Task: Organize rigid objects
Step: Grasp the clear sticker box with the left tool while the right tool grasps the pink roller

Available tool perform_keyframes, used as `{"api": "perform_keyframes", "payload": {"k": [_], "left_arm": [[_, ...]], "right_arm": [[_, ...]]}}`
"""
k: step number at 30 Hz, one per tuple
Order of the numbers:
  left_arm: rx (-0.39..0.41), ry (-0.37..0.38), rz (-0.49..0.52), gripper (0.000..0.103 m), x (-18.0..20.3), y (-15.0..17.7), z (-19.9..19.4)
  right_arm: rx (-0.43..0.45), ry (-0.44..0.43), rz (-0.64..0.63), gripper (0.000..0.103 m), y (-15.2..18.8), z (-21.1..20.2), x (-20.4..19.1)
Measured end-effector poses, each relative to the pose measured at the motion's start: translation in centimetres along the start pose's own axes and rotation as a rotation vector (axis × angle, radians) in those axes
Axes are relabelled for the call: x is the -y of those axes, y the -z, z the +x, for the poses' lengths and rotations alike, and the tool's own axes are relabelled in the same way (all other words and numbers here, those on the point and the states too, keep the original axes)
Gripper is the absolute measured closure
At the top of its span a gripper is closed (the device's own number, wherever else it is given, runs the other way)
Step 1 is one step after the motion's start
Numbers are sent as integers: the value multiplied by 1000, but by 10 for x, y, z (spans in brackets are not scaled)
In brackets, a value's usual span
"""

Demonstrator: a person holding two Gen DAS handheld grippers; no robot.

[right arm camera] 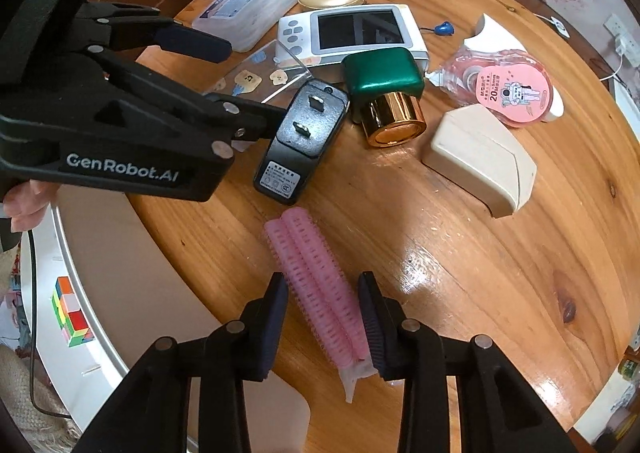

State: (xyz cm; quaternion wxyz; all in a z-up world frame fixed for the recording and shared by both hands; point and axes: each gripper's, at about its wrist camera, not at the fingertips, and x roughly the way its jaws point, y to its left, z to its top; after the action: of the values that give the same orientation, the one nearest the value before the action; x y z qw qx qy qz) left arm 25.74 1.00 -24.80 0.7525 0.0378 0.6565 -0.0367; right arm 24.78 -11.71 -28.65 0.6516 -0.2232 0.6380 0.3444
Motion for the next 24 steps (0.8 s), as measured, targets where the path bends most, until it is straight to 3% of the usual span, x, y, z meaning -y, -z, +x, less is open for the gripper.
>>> {"api": "perform_keyframes", "payload": {"k": [2,3,5,15,24], "left_arm": [[-39,19,-16,32,-3,0,8],[-36,18,-19,34,-3,0,8],[-18,20,-6,50,-1,0,6],[36,18,-8,50,5,10,-4],[187,-3,-6,50,14,27,-69]], "right_arm": [[-3,9,3,67,-3,-5,-1],[-4,12,6,67,-2,-5,-1],[-6,13,17,67,-4,-6,-4],[13,37,82,75,5,-16,1],[159,96,174,76,25,-77,0]]}}
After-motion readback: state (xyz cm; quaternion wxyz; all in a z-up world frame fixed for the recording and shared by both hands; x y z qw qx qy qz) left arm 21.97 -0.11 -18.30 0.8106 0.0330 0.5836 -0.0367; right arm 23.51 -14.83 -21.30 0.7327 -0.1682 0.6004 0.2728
